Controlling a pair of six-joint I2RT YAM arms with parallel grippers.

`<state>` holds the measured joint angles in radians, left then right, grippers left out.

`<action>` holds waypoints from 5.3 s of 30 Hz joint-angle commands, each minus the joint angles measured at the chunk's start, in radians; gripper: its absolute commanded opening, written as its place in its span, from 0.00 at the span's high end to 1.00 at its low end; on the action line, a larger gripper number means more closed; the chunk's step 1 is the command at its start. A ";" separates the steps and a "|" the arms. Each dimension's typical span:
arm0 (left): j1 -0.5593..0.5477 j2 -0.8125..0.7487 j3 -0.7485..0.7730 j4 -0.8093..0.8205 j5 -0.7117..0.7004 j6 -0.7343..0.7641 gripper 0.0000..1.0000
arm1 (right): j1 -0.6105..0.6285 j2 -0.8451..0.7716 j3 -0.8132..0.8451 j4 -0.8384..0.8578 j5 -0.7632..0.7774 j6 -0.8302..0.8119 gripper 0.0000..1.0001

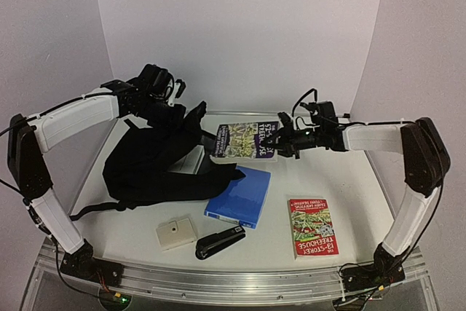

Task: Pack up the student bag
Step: Place the book in the student bag, then pick up the files from the center of the board.

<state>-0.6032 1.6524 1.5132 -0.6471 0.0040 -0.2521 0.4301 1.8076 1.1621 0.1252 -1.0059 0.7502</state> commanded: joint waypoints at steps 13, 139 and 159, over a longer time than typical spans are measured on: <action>-0.003 -0.053 -0.013 0.134 0.107 -0.046 1.00 | 0.259 0.558 0.541 0.595 0.166 0.610 1.00; -0.444 0.206 -0.018 0.072 0.158 0.239 0.24 | -0.058 -0.149 0.045 -0.957 0.568 -1.055 0.25; -0.491 0.477 0.071 -0.115 -0.117 0.475 0.46 | -0.058 -0.100 0.045 -0.946 0.397 -0.970 0.27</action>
<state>-1.1110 2.1334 1.6031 -0.6954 -0.0515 0.1698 0.3672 1.6814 1.1801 -0.8230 -0.5643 -0.2359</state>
